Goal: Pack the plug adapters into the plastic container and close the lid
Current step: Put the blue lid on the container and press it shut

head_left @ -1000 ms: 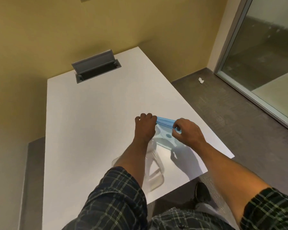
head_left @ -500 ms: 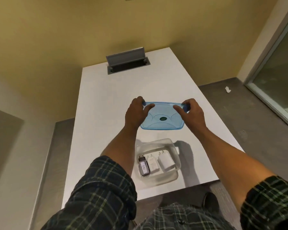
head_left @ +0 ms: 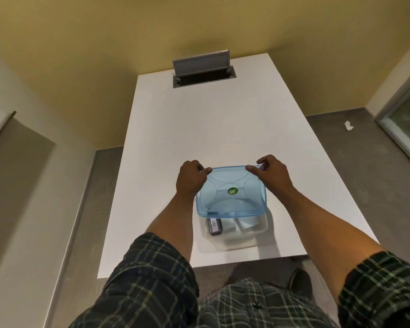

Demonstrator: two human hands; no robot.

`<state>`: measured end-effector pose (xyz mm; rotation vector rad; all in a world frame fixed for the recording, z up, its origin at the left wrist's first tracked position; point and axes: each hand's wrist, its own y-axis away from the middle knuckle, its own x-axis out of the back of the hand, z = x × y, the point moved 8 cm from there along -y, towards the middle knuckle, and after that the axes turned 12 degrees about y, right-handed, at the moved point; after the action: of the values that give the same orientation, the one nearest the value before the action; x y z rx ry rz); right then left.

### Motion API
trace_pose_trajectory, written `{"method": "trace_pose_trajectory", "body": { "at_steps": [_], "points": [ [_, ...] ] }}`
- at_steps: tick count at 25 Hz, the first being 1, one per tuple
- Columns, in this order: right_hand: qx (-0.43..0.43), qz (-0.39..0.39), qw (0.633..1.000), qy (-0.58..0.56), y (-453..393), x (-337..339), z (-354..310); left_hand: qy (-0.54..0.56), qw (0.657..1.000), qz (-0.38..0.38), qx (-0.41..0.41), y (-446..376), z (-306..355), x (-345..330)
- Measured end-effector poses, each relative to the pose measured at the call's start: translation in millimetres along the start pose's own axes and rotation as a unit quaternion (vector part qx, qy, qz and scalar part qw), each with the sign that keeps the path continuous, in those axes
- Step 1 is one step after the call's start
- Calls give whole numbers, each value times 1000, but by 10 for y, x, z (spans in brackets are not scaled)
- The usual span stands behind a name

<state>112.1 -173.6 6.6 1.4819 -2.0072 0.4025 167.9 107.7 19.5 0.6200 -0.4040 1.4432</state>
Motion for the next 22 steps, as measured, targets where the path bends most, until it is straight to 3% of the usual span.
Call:
{"method": "trace_pose_trajectory", "body": {
  "at_steps": [8,22],
  "points": [
    [-3,-44,996,73,153,-285,167,15,995,27,93,409,-499,-159],
    [-15,-58,986,153,212,-455,350,-8,997,13,80,468,-532,-239]
  ]
}}
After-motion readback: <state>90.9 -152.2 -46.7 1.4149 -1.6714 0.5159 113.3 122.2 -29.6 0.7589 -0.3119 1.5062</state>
